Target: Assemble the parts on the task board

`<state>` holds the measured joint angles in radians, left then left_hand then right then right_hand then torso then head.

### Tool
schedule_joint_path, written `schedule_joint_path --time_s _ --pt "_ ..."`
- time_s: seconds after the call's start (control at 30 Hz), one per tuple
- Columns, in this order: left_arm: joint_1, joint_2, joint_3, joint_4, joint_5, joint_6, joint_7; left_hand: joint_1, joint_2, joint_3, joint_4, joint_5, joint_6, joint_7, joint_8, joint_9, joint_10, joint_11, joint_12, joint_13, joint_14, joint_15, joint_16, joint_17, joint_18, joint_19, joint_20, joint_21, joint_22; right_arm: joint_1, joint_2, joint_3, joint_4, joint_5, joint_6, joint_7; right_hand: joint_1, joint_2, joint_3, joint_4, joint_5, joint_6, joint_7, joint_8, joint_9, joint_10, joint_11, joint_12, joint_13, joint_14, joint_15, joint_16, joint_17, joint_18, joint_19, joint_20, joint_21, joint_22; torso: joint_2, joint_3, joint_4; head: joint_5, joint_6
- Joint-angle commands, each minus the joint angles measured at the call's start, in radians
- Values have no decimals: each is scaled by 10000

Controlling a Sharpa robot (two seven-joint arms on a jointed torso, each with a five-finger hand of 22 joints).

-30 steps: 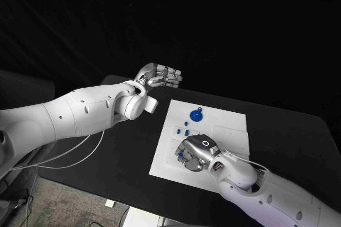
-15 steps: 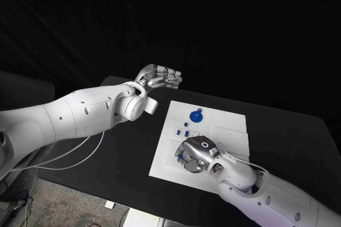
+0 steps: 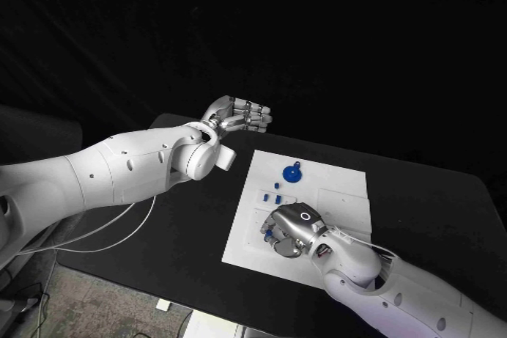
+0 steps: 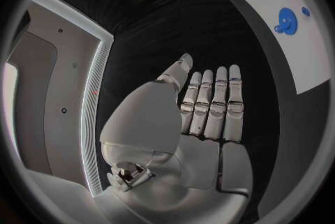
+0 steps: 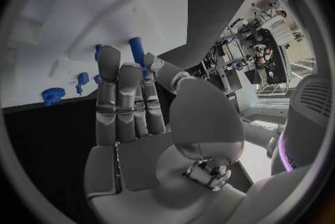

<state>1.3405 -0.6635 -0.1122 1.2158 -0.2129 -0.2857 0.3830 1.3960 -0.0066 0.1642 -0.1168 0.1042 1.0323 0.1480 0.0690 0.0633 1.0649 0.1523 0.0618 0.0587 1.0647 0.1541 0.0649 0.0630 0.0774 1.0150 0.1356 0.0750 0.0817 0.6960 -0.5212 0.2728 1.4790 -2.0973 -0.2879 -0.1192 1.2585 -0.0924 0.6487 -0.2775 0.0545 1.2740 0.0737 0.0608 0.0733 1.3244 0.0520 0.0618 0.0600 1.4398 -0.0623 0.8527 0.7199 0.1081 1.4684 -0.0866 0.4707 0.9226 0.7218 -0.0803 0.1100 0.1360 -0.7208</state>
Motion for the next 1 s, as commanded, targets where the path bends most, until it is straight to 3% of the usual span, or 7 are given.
schedule_joint_path --time_s 0.03,0.47,0.53,0.7,0.77,0.87,1.0 --pt "8 27 7 5 -21 135 46 -2 50 -45 -12 54 -76 11 -17 -10 -74 -17 3 -10 -66 -30 -45 -10 108 55 -5 47 -12 -11 21 -51 -73 -189 502 -61 22 100 47 23 64 0 16 30 -7 587 -337 2 52 -35 -72 -64 8 243 327 -53 -44 11 2 0 1 -7 -18" --pt "8 27 6 -6 -21 153 20 -16 67 -59 -19 51 -102 18 -18 -10 -88 -13 3 -10 -77 -26 -46 -10 112 55 0 44 -16 -13 85 -317 -302 -146 781 -1 -108 93 -139 34 528 -134 61 22 -30 419 -296 -6 40 -41 -45 -102 -20 237 322 -31 -124 11 2 0 -14 -26 -53" --pt "8 30 6 -9 -21 158 17 -16 67 -59 -19 51 -102 18 -18 -10 -88 -13 3 -10 -77 -26 -46 -10 112 55 0 44 -16 -13 79 -328 -321 -44 678 72 -236 70 -283 96 732 -617 203 -3 -98 -118 -138 -22 8 -36 45 -96 -22 235 324 13 -144 5 -1 1 -13 -33 -52" --pt "7 30 5 -15 -21 157 6 -16 67 -59 -19 51 -102 18 -18 -10 -88 -13 3 -10 -77 -26 -46 -10 112 55 0 44 -16 -12 48 -341 -363 237 456 259 -704 -302 -1372 294 1267 -1646 411 6 -105 -1515 250 -18 -9 -28 379 -85 -97 430 352 340 -293 -142 -1 8 -10 -71 -63" --pt "7 28 4 -16 -21 143 -1 -26 71 -76 -7 44 -111 21 -20 -11 -94 -10 4 -10 -85 -22 -46 -10 114 56 4 41 -20 -12 26 -343 -366 307 323 299 -808 -484 -2365 398 1583 -2112 315 27 -105 -2181 380 3 -1 -96 461 -126 -172 541 347 444 -415 -269 -1 7 -5 -76 -59" --pt "7 27 4 -20 -21 135 -14 -26 71 -76 -7 44 -111 21 -20 -11 -94 -10 4 -10 -85 -22 -46 -10 114 56 4 41 -20 -12 -38 -344 -332 408 20 333 -124 -284 -4636 852 1764 -2395 162 23 -108 -3028 614 31 6 -210 631 -77 -316 763 376 640 -601 -553 -1 10 6 -96 -60" --pt "7 11 3 -26 -21 150 -50 -26 71 -76 -7 44 -111 21 -20 -11 -94 -10 4 -10 -85 -22 -46 -10 114 56 4 41 -20 -11 -179 -345 -221 601 -550 401 888 -908 -5374 2631 1700 -2766 48 19 -110 -3583 756 -1 -10 -301 724 48 -558 912 377 753 -628 -927 1 10 0 -117 -70"
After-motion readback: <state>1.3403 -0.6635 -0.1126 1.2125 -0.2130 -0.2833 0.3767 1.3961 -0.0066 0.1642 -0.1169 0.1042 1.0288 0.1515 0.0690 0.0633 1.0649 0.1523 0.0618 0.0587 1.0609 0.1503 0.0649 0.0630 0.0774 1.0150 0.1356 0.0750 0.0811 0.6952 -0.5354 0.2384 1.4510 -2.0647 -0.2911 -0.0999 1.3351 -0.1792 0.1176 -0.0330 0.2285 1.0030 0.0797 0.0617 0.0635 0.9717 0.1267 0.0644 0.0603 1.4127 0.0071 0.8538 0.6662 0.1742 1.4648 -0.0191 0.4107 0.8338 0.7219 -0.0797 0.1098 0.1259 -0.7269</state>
